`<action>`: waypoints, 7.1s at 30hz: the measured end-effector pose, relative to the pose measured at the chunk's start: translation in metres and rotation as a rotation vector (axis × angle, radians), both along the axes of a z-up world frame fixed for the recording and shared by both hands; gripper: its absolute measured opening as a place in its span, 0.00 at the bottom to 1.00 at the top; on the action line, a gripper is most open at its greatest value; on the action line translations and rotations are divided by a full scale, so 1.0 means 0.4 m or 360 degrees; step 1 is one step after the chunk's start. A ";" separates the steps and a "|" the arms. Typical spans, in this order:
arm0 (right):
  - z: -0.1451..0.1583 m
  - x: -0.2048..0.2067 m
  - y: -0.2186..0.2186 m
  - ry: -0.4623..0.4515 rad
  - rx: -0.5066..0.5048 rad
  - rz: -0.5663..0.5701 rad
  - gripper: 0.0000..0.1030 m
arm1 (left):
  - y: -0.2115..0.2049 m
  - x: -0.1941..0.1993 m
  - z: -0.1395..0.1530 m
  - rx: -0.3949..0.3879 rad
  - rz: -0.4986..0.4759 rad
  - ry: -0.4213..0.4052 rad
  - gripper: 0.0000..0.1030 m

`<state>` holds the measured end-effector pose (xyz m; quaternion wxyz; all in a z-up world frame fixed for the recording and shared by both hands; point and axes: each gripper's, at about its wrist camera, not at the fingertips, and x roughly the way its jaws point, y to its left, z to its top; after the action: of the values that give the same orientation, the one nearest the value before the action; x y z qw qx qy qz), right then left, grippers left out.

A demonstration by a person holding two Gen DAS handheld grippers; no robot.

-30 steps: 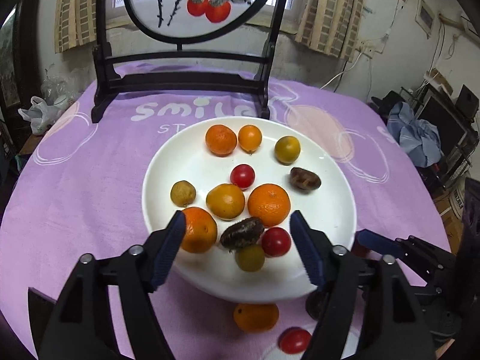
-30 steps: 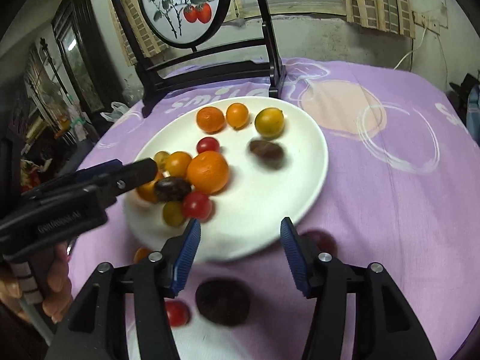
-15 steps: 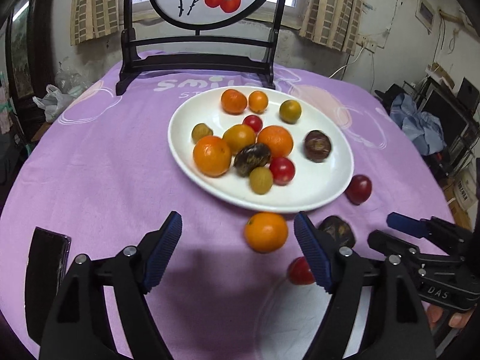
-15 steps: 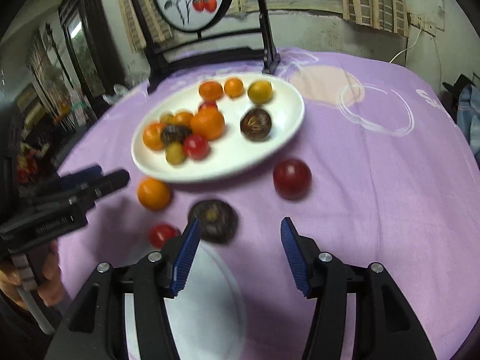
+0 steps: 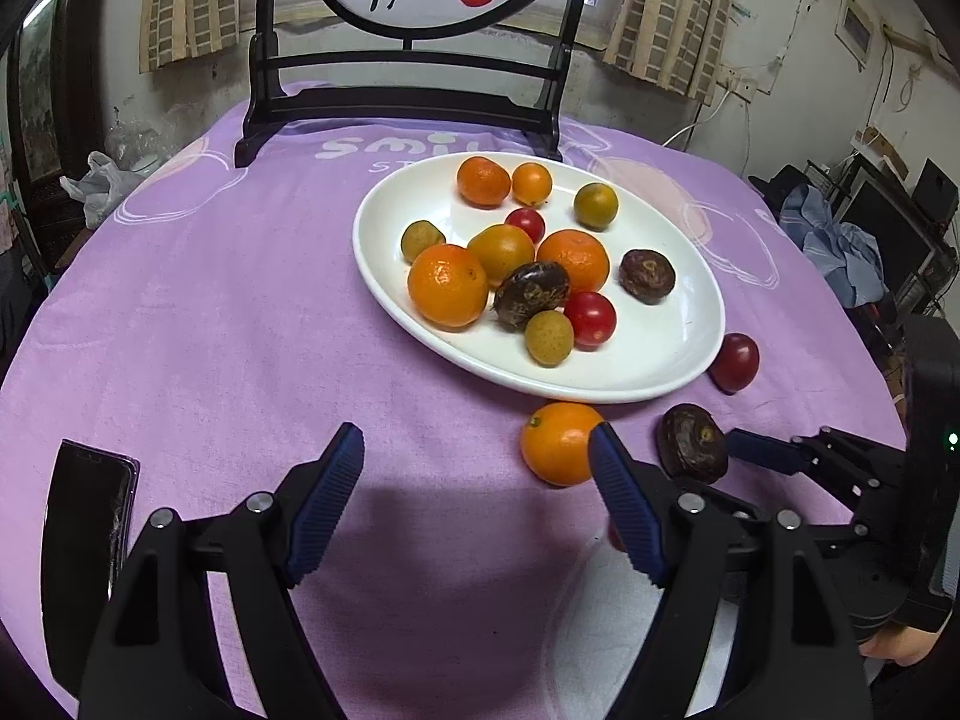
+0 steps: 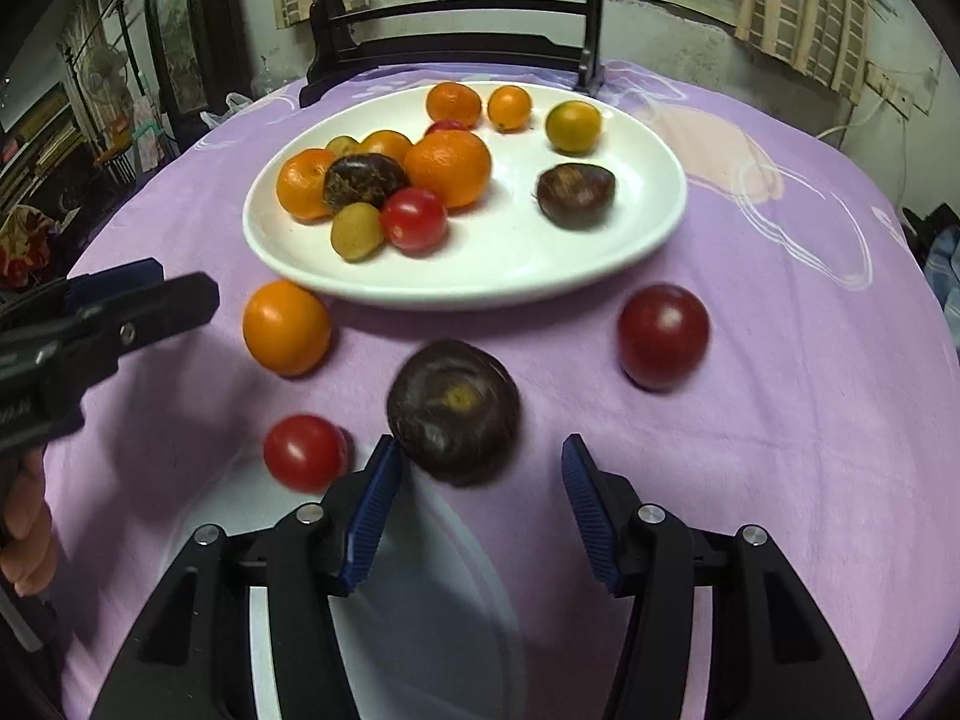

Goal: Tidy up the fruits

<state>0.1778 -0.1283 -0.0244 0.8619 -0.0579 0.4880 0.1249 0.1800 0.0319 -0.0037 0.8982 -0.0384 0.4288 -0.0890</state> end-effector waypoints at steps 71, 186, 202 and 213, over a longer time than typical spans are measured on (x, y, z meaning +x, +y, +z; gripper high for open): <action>0.166 0.062 -0.093 -0.0213 0.0242 -0.0116 0.43 | -0.125 0.109 0.096 0.0206 -0.0083 -0.0011 0.27; 0.138 0.195 -0.021 -0.0137 0.0199 -0.0070 0.37 | -0.095 0.264 0.105 0.0205 0.0074 -0.0001 0.38; 0.130 0.205 -0.078 -0.0156 0.0344 -0.0200 0.53 | -0.069 0.253 0.103 0.0209 0.0156 -0.0006 0.85; 0.155 0.008 -0.148 -0.0274 0.0182 -0.0332 0.61 | -0.069 0.034 0.057 0.0237 0.0198 0.0015 0.90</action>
<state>0.1808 -0.1876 0.0375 0.9108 0.0318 0.4076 0.0568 0.1935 0.0043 0.0191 0.9004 0.0017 0.4352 -0.0007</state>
